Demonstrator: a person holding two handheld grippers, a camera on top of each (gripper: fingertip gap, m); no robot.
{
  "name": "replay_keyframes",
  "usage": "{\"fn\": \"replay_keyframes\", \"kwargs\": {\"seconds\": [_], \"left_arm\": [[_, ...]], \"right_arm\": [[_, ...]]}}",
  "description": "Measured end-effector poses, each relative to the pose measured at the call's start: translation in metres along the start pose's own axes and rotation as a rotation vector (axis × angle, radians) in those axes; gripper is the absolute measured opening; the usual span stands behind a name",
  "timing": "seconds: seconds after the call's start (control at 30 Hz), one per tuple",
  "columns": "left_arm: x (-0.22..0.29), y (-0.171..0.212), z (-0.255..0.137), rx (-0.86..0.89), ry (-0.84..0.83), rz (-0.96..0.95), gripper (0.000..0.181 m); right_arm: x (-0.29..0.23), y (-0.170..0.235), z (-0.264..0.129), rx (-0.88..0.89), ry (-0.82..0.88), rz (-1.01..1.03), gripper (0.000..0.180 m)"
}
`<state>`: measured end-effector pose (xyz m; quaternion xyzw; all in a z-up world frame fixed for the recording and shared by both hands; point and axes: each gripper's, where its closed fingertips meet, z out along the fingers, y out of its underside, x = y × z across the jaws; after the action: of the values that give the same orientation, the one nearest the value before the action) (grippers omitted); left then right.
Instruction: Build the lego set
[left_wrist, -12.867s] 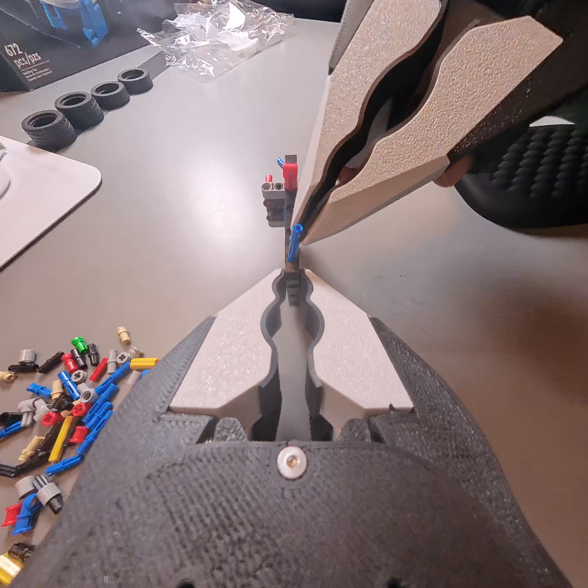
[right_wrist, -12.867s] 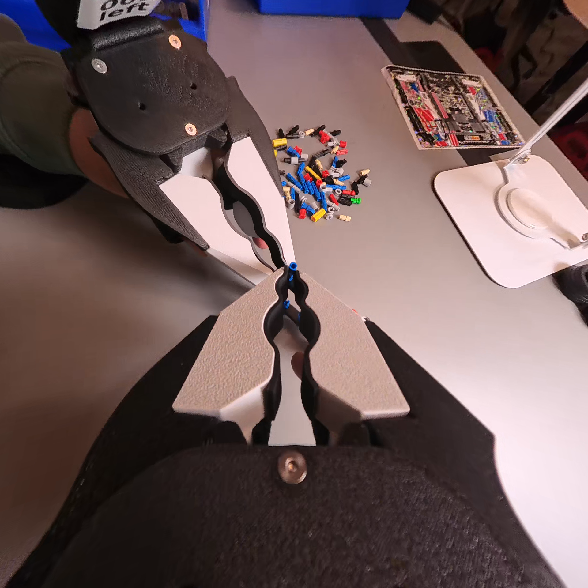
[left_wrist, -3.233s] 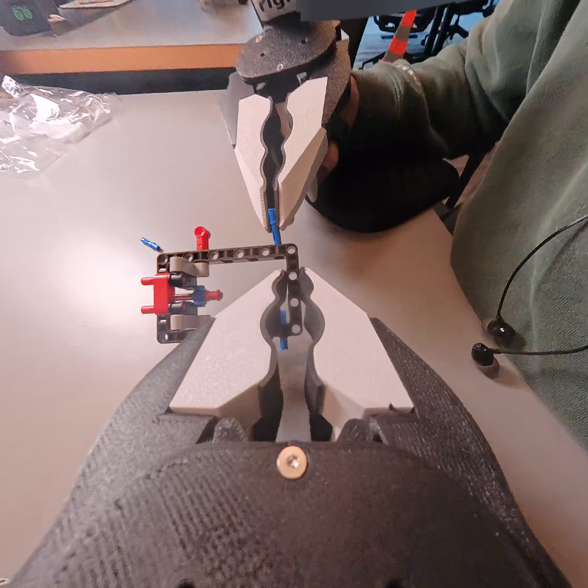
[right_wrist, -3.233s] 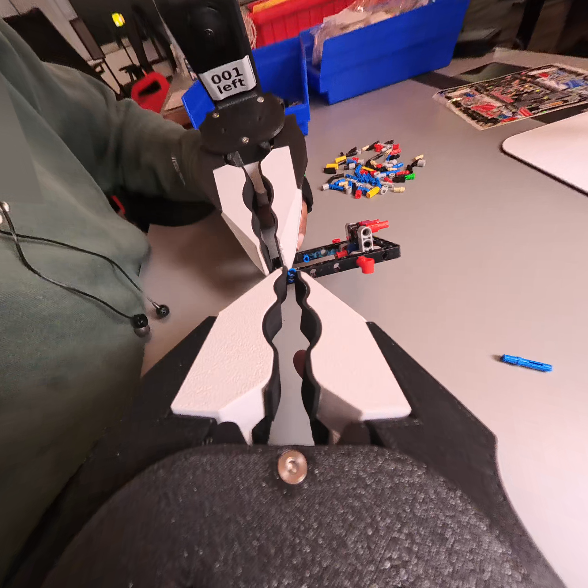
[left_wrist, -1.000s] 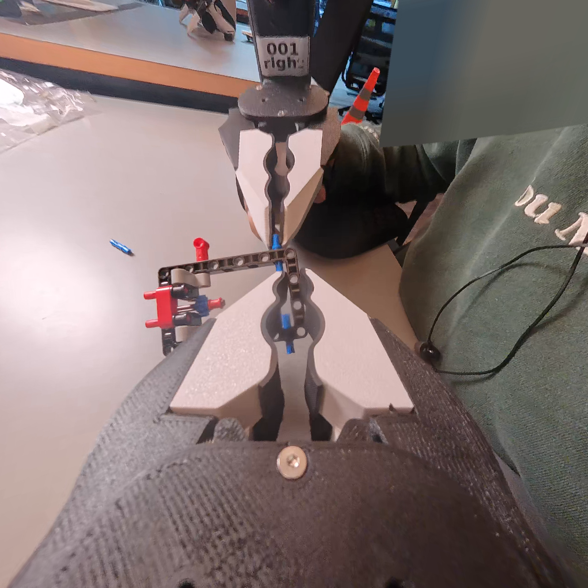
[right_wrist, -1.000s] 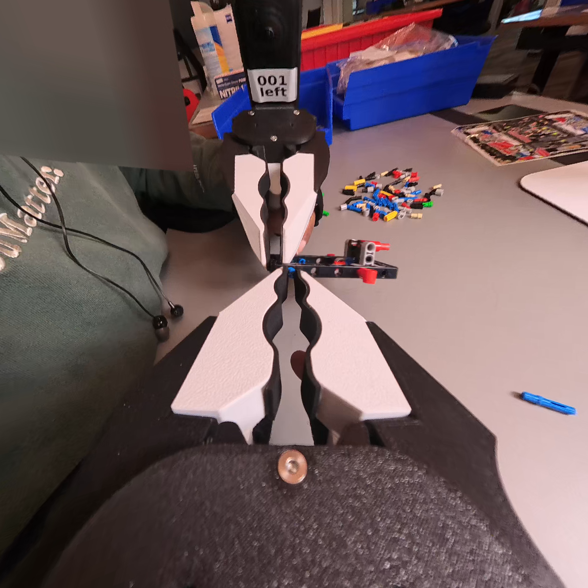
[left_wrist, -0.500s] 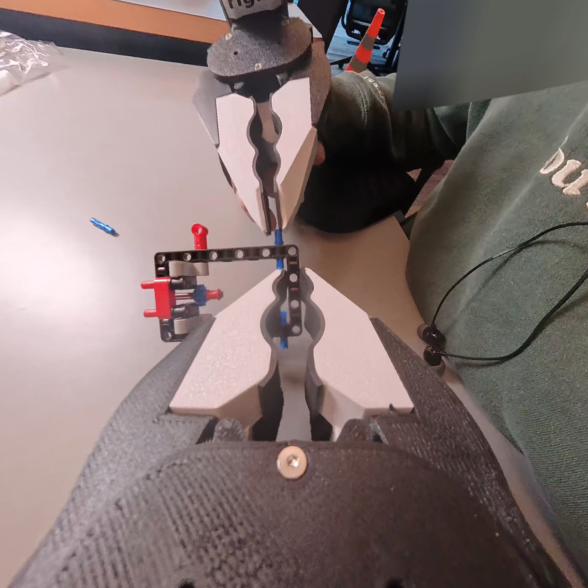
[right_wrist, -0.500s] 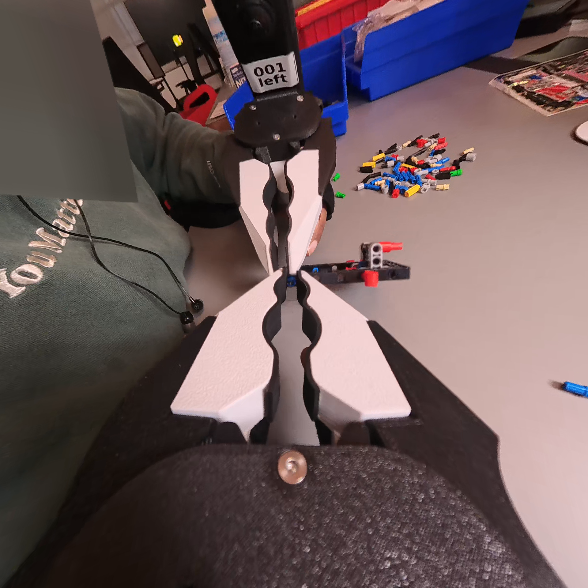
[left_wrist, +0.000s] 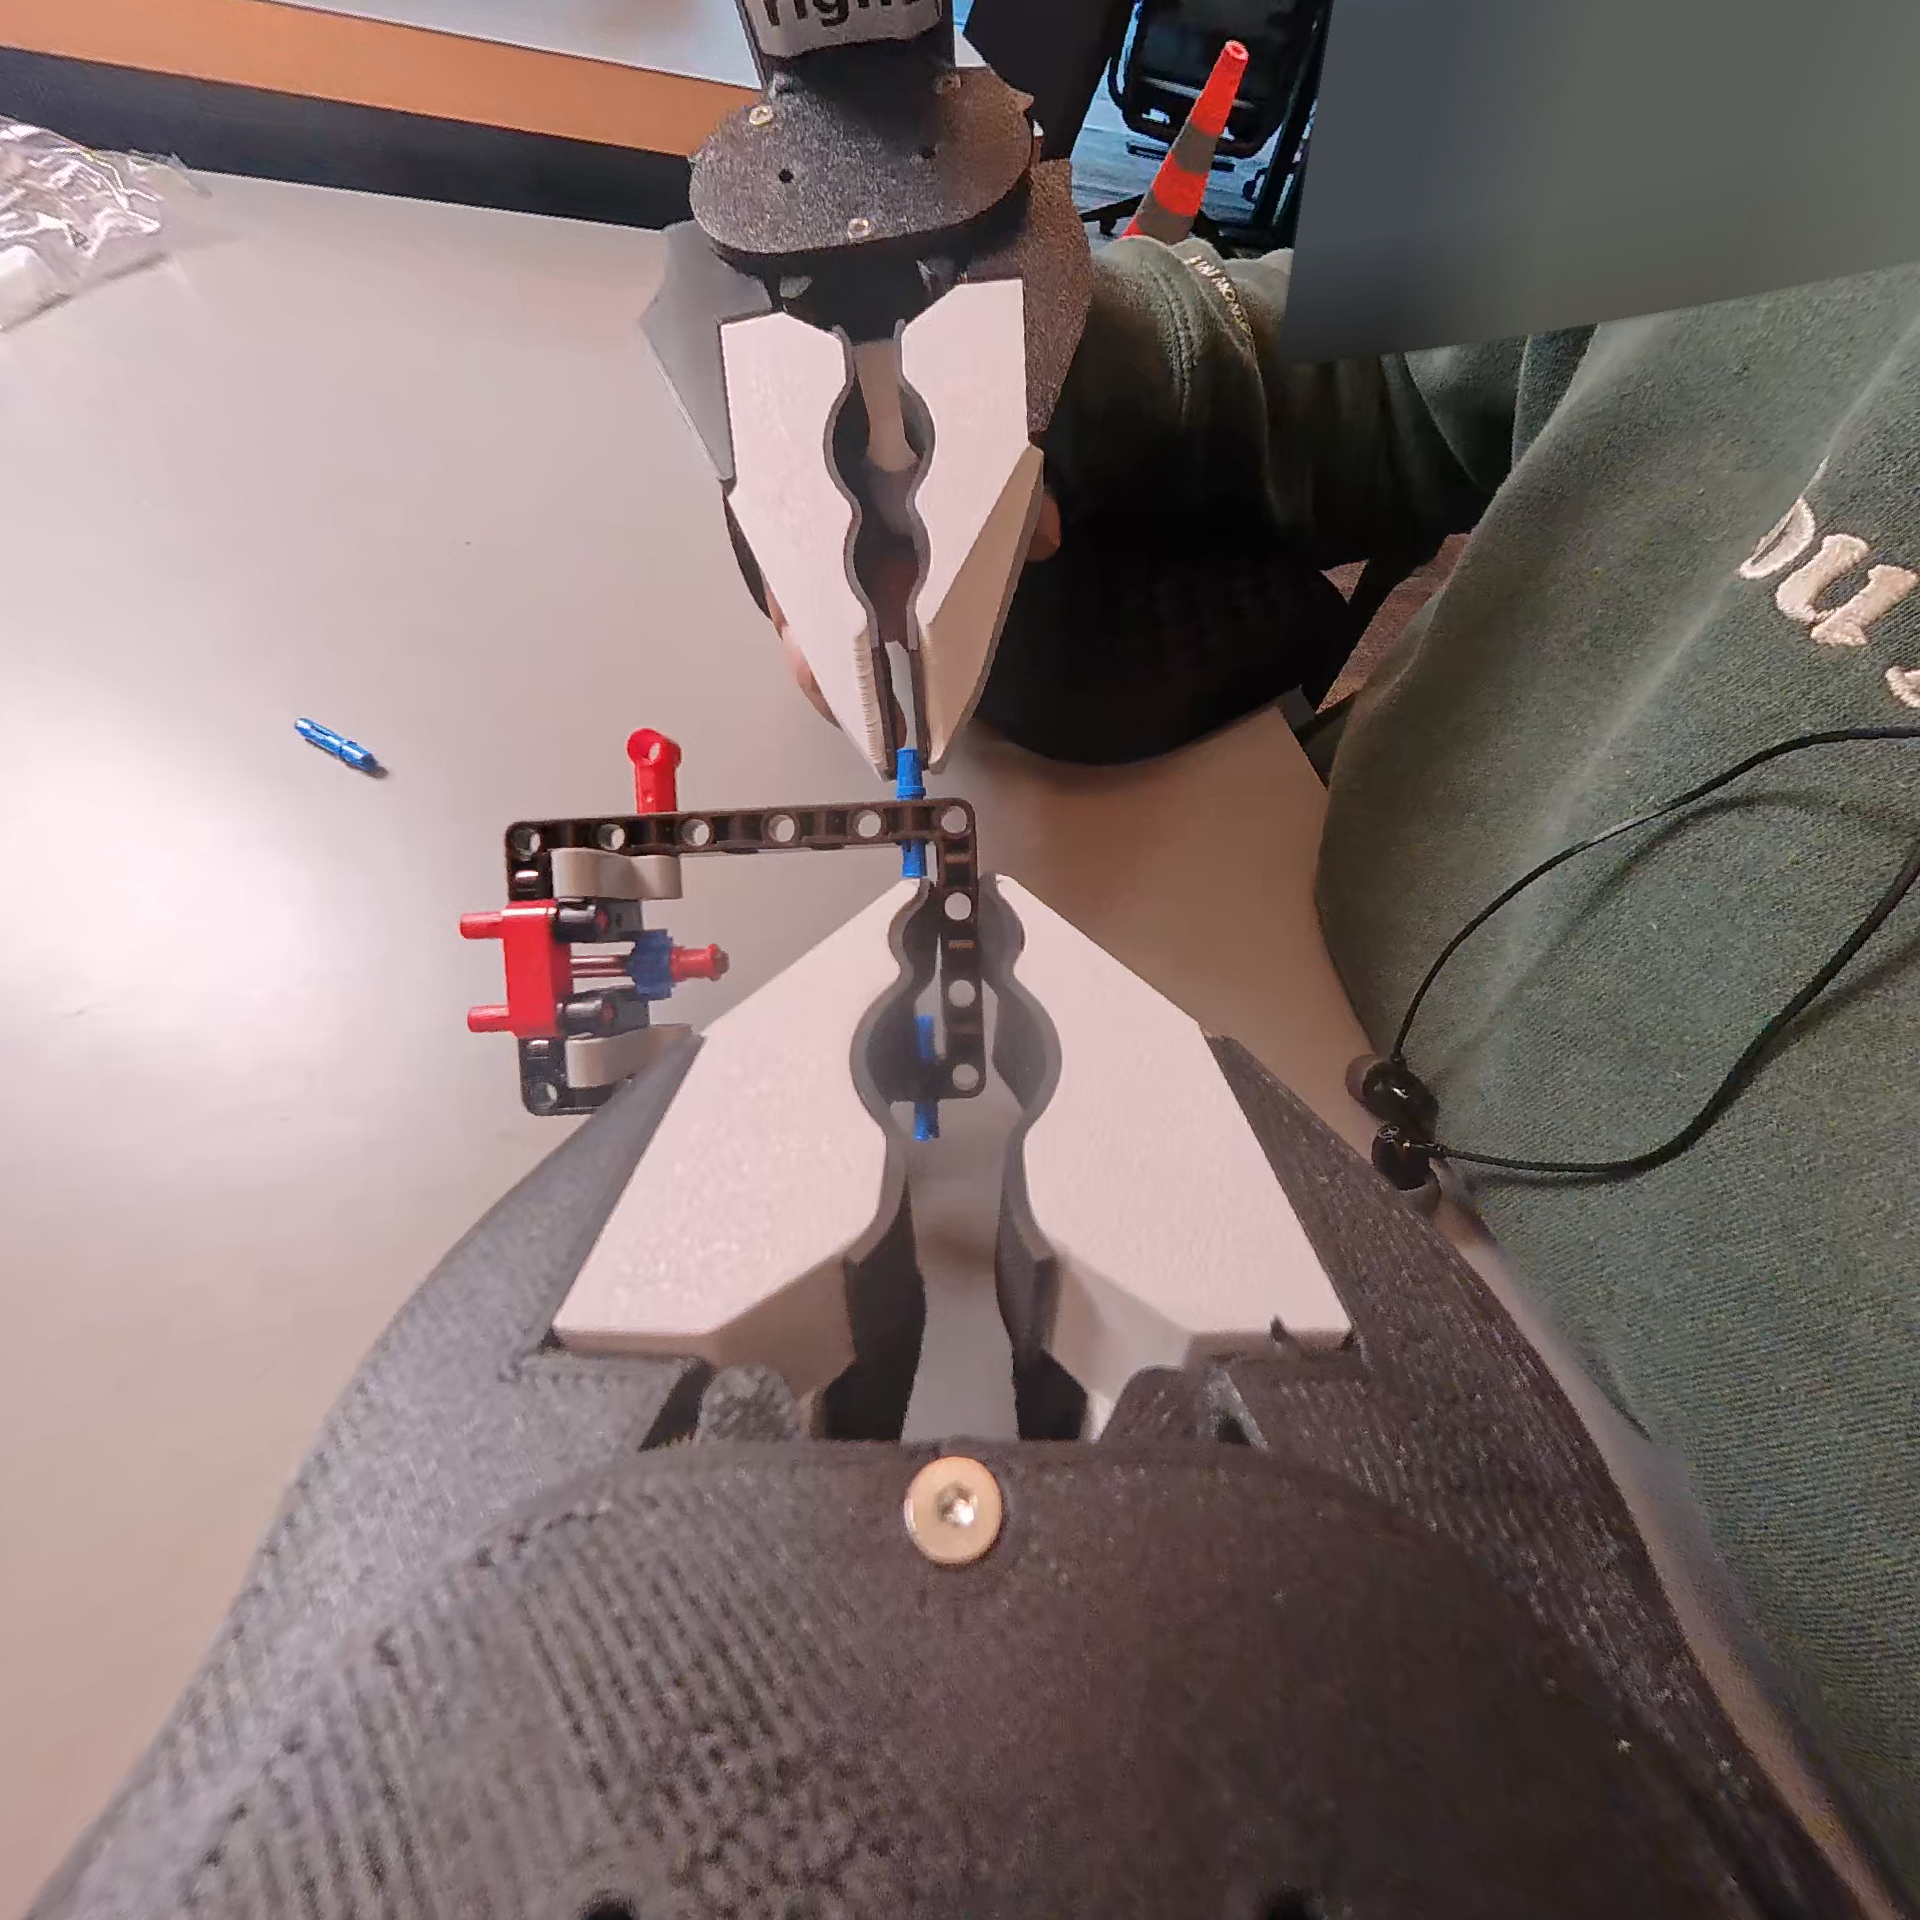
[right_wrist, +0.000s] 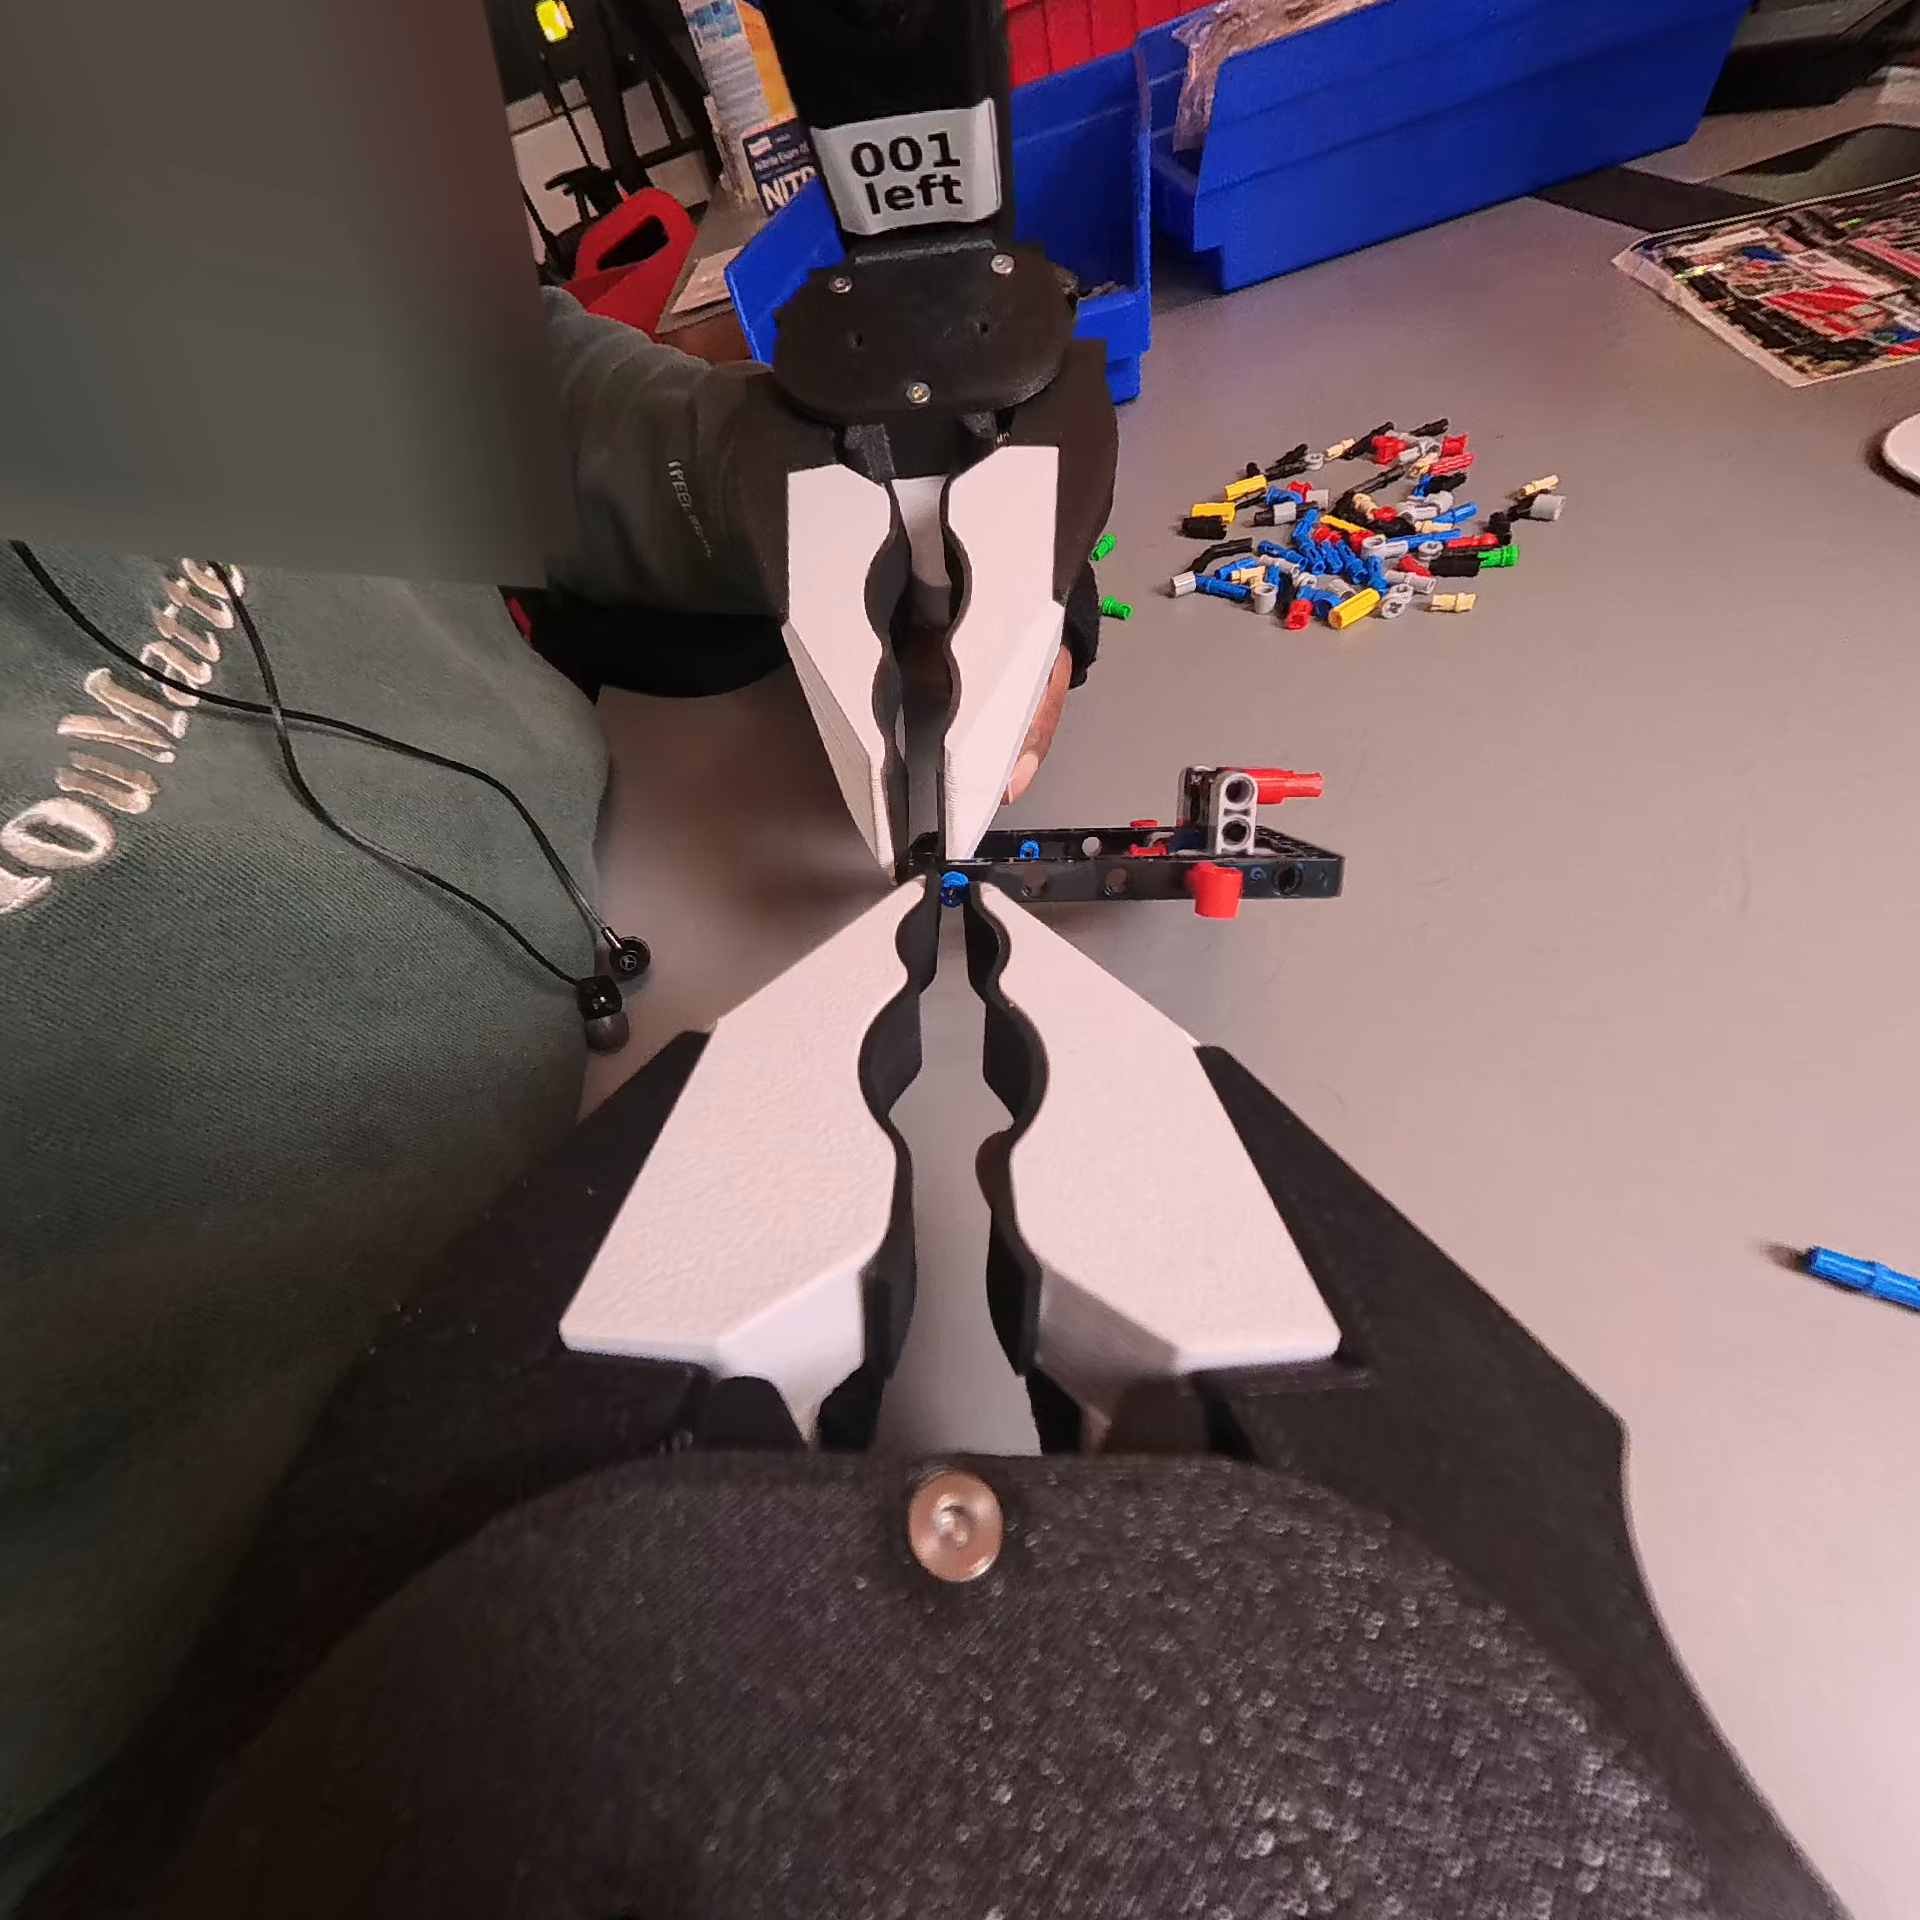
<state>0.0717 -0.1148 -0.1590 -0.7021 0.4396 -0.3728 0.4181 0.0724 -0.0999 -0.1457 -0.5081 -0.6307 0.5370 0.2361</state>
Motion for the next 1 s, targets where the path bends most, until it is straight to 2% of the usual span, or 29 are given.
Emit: {"fn": "replay_keyframes", "kwargs": {"seconds": [0.17, 0.57, 1.0], "left_arm": [[0.004, 0.004, 0.003, -0.016, 0.010, 0.011, 0.005], [0.008, 0.016, 0.007, -0.067, 0.022, 0.015, 0.004], [0.005, 0.023, 0.006, -0.090, 0.008, 0.008, 0.004]], "right_arm": [[-0.001, 0.006, 0.002, -0.054, 0.007, -0.041, 0.001], [-0.003, 0.024, 0.009, -0.169, -0.044, 0.014, 0.001], [0.001, 0.029, 0.015, -0.195, -0.030, 0.019, 0.001]]}}
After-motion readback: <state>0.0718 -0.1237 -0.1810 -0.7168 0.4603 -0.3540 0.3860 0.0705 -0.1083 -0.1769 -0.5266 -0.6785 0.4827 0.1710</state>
